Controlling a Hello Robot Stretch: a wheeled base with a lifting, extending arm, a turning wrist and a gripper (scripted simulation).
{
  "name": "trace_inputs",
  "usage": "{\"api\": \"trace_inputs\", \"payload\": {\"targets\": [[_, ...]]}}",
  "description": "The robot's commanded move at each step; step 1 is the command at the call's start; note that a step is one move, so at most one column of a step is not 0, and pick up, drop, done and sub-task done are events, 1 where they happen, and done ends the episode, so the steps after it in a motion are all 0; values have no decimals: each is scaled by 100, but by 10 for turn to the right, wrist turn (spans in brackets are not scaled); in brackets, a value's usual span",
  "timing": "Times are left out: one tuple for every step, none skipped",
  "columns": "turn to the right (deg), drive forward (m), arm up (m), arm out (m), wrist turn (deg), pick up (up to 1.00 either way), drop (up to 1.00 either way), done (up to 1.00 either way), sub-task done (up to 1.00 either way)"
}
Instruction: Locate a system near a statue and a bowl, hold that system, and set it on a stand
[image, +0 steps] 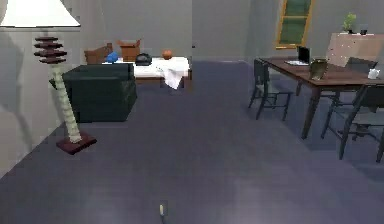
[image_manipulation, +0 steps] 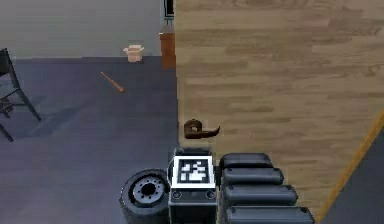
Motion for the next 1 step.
{"api": "trace_inputs", "payload": {"targets": [[450,0,0,0,0,0,0,0,0]]}}
